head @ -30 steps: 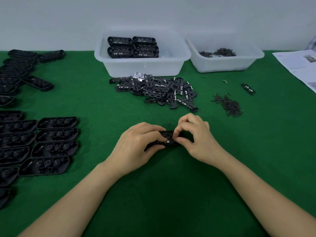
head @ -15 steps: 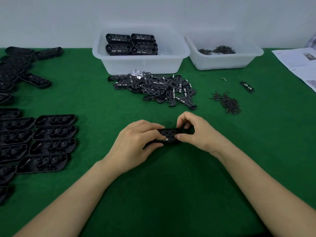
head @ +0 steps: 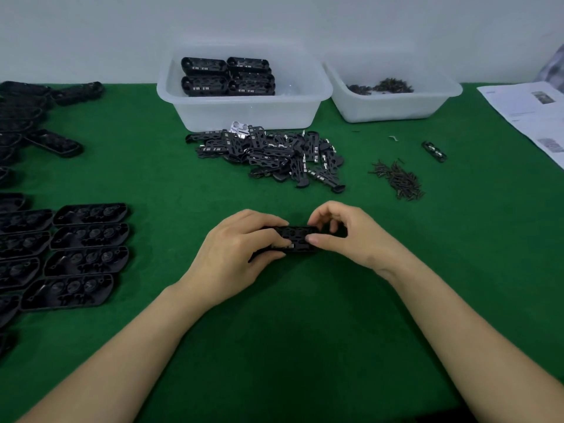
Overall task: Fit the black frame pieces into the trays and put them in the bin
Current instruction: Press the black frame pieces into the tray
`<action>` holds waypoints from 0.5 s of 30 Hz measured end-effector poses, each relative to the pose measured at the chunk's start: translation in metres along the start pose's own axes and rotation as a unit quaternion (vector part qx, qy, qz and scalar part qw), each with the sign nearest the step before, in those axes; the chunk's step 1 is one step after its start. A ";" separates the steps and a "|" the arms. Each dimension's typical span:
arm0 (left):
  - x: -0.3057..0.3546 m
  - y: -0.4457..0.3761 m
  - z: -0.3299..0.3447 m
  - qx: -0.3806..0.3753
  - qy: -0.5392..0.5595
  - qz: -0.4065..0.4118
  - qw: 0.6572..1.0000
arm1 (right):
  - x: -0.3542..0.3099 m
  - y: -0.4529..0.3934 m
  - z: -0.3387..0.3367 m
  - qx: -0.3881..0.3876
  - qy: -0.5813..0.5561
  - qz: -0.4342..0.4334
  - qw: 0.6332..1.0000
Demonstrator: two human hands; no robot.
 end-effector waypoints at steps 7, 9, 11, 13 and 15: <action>0.000 -0.001 -0.001 0.006 0.000 -0.011 1.000 | -0.006 -0.006 0.005 0.004 0.078 0.029 0.997; -0.001 -0.002 -0.001 0.006 0.006 -0.023 1.000 | -0.008 -0.006 0.006 0.015 0.103 0.022 0.994; -0.002 -0.003 -0.001 0.006 0.012 -0.036 0.999 | -0.009 -0.007 0.008 0.036 0.141 0.013 0.989; -0.003 -0.003 -0.001 0.003 0.020 -0.044 0.999 | -0.010 -0.006 0.009 0.066 0.170 0.000 0.983; -0.004 -0.003 0.000 -0.002 0.030 -0.047 0.998 | -0.007 -0.002 0.008 0.078 0.132 -0.009 0.988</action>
Point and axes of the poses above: each hand's wrist, its own y-axis away from the middle knuckle, its own z-axis out of the palm, x = y × z, the point moved 7 cm from there along -y, towards the middle knuckle, and after that the axes turned 1 degree about y, right-handed, at the moved point
